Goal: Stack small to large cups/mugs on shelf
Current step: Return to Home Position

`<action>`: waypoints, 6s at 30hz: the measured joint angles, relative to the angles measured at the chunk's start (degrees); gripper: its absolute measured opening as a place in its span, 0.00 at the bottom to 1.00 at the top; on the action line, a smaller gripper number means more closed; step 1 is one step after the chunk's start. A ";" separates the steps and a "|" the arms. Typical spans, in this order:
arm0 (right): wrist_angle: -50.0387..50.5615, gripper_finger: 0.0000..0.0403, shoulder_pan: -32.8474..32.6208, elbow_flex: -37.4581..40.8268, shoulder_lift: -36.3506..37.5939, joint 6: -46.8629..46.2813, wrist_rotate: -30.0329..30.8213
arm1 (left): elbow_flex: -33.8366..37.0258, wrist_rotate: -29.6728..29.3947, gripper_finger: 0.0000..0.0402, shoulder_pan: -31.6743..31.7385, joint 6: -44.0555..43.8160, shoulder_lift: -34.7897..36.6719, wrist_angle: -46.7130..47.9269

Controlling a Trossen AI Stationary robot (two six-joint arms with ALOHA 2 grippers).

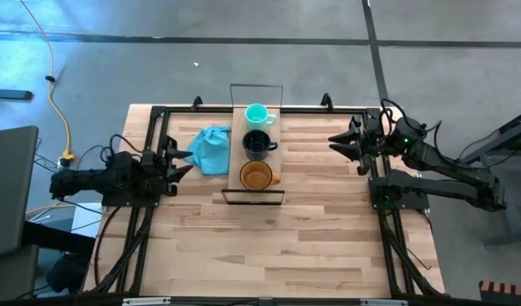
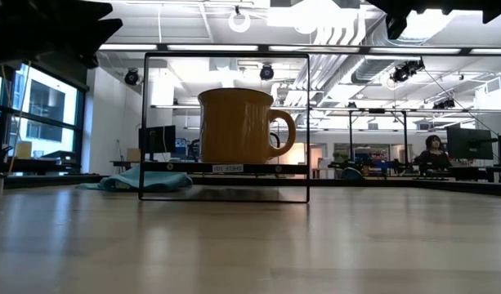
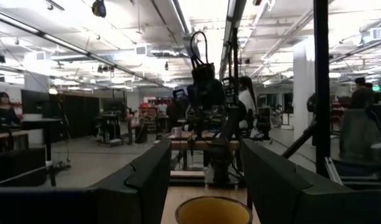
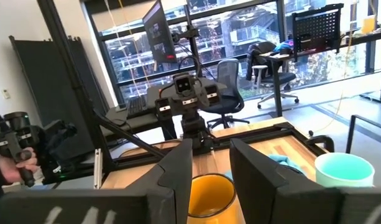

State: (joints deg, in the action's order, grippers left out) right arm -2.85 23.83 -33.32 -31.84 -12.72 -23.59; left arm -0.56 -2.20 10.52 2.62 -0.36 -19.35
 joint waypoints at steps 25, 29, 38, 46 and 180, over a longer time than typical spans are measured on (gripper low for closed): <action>0.02 0.25 0.02 0.00 -0.04 0.66 0.94 | 0.03 -4.90 0.45 -6.42 -5.23 0.00 17.65; 0.04 0.25 0.01 0.00 -0.04 -0.30 0.94 | 0.04 -4.52 0.45 -6.42 -5.08 0.02 17.46; 0.07 0.25 0.01 0.00 -0.04 -0.32 0.91 | 0.04 -4.50 0.45 -6.40 -7.67 -4.80 17.49; 0.11 0.25 0.02 0.00 -0.04 -0.89 0.29 | 0.04 -1.20 0.45 -6.40 -15.17 -11.76 17.97; -16.81 0.14 -16.87 20.25 31.59 10.51 16.86 | 0.00 1.76 0.45 -6.42 3.09 -0.26 18.59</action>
State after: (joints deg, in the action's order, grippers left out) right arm -19.66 6.96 -13.07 -0.25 -2.21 -6.73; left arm -0.56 -0.45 4.10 5.72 -0.62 -0.75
